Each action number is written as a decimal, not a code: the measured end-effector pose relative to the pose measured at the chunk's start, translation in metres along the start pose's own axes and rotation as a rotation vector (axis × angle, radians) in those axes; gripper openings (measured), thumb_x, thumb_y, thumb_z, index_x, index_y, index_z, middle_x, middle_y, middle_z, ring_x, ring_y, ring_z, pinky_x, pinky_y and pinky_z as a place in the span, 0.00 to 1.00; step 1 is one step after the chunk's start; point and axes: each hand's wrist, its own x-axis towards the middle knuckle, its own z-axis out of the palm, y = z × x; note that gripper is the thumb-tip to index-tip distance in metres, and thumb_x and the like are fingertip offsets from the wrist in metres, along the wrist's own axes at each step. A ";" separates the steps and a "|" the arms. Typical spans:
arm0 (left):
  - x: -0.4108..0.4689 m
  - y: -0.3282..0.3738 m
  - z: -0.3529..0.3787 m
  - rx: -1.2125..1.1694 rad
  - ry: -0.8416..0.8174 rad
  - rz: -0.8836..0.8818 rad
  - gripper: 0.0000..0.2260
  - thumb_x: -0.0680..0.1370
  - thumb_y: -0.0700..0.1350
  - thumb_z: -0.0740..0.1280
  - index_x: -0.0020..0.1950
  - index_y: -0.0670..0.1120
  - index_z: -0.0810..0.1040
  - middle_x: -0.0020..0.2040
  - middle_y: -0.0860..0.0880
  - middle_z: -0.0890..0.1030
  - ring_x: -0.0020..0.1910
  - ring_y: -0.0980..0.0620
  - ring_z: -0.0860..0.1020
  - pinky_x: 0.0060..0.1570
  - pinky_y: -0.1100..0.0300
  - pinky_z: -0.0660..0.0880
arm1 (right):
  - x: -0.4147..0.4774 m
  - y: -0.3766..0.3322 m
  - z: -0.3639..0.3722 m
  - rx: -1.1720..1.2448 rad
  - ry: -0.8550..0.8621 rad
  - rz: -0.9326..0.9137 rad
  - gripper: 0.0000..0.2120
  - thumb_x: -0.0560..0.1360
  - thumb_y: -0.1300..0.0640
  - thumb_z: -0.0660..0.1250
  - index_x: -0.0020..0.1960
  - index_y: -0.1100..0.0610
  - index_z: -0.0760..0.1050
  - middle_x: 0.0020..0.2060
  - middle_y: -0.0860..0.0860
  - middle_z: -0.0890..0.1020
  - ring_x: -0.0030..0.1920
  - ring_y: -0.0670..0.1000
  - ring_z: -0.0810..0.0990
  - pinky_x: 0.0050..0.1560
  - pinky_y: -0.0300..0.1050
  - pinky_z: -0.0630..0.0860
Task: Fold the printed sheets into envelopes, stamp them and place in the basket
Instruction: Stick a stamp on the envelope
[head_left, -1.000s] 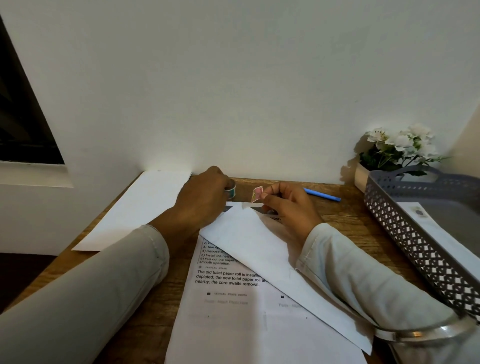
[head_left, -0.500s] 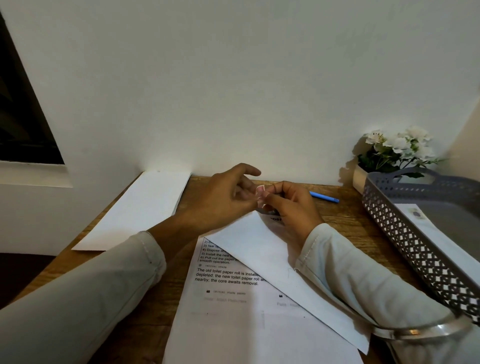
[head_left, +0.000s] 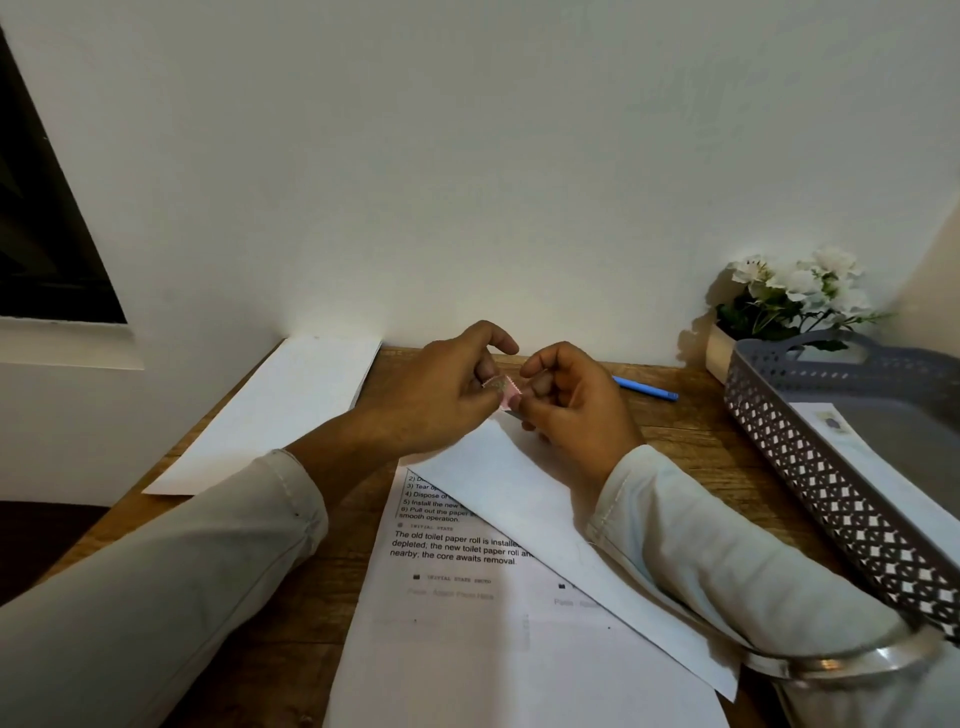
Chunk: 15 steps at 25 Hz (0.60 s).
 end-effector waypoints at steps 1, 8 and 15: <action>0.001 -0.001 -0.001 -0.001 -0.012 -0.011 0.16 0.78 0.47 0.69 0.64 0.55 0.72 0.44 0.56 0.80 0.39 0.59 0.78 0.39 0.61 0.73 | -0.001 -0.001 0.001 -0.001 0.003 0.022 0.12 0.73 0.67 0.75 0.48 0.56 0.74 0.34 0.53 0.79 0.34 0.53 0.79 0.30 0.40 0.74; 0.008 -0.016 -0.016 0.118 -0.243 -0.337 0.22 0.75 0.51 0.73 0.68 0.49 0.74 0.55 0.51 0.82 0.54 0.50 0.80 0.58 0.49 0.78 | -0.001 0.000 0.006 0.174 0.068 0.302 0.09 0.73 0.71 0.71 0.47 0.61 0.75 0.31 0.56 0.81 0.31 0.59 0.81 0.26 0.43 0.73; 0.010 -0.025 -0.016 -0.152 -0.244 -0.442 0.08 0.75 0.40 0.72 0.53 0.48 0.85 0.46 0.51 0.85 0.44 0.54 0.83 0.42 0.61 0.79 | 0.003 0.003 0.008 0.105 0.045 0.338 0.08 0.74 0.72 0.68 0.43 0.60 0.76 0.34 0.61 0.82 0.30 0.56 0.81 0.26 0.42 0.73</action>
